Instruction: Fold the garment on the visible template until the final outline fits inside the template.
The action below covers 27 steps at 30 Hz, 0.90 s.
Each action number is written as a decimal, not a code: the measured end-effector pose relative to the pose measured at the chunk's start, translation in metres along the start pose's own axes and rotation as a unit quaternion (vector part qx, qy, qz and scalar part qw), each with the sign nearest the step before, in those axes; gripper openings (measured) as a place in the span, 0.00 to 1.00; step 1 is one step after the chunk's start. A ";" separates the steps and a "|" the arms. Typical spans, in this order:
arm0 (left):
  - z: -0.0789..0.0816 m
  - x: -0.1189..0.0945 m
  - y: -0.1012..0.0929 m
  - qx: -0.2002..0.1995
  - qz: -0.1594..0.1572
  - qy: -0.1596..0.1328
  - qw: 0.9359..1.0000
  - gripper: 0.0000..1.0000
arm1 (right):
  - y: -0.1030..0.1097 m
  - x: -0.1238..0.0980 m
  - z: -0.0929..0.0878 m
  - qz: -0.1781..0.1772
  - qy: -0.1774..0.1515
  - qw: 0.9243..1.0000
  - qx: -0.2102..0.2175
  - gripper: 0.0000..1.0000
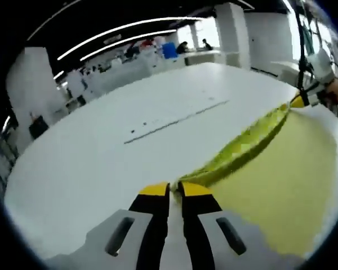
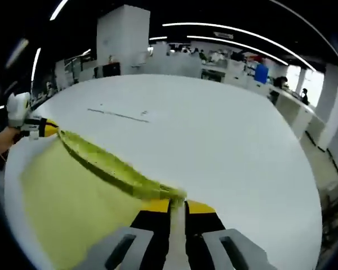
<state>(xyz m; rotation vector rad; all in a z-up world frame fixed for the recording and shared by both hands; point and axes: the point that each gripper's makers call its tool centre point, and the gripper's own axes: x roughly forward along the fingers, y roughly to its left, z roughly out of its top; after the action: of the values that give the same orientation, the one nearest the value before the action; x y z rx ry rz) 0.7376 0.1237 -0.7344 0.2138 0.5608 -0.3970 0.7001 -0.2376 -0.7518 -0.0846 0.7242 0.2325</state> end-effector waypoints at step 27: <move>-0.023 -0.087 -0.033 -0.065 -0.125 0.008 0.990 0.50 | 0.069 -0.081 -0.014 0.157 0.036 0.987 0.023 0.59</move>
<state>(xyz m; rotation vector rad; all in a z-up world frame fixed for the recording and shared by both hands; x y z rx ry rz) 0.6460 0.1274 -0.7081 0.0216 0.6297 -0.5997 0.6162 -0.1876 -0.7079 0.0653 0.8143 0.5152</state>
